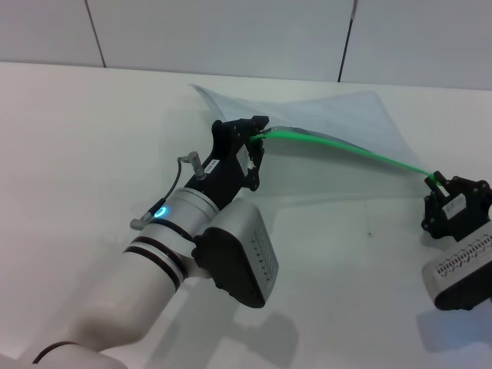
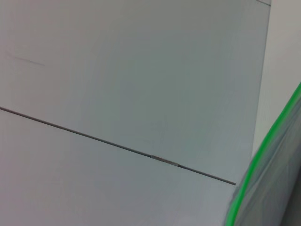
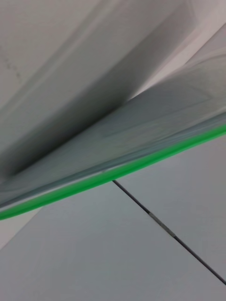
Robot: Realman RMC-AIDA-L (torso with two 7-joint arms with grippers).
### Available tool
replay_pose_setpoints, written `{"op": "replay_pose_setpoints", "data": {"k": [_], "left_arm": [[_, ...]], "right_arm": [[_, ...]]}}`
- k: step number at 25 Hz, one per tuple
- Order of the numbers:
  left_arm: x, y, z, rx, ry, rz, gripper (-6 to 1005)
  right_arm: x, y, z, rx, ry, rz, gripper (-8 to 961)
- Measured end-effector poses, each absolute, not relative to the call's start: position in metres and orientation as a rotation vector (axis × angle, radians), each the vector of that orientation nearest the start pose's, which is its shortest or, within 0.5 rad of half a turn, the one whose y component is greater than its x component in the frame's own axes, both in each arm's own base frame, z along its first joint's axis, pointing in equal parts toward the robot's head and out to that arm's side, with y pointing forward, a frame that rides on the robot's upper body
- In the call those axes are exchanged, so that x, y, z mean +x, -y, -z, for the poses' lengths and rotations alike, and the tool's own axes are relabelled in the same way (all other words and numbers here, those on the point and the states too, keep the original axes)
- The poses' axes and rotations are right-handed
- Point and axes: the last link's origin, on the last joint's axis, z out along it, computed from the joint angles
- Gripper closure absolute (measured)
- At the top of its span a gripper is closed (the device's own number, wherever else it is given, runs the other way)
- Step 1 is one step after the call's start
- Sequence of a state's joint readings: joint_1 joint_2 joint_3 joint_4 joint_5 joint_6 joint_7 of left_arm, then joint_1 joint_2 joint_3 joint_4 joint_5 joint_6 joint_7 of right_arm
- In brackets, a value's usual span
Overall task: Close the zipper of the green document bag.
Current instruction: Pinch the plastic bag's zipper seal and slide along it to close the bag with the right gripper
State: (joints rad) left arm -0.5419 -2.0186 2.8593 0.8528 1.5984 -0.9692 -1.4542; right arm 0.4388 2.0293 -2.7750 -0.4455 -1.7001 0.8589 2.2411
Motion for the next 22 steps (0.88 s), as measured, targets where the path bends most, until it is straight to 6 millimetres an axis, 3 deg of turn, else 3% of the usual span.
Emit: {"op": "replay_pose_setpoints", "data": {"k": [22], "left_arm": [[-0.1852, -0.3162, 0.1135, -1.786, -0.647, -0.059, 797]], "right_arm": [[0.3301, -0.3195, 0.0721, -1.859, -0.082, 0.073, 837]]}}
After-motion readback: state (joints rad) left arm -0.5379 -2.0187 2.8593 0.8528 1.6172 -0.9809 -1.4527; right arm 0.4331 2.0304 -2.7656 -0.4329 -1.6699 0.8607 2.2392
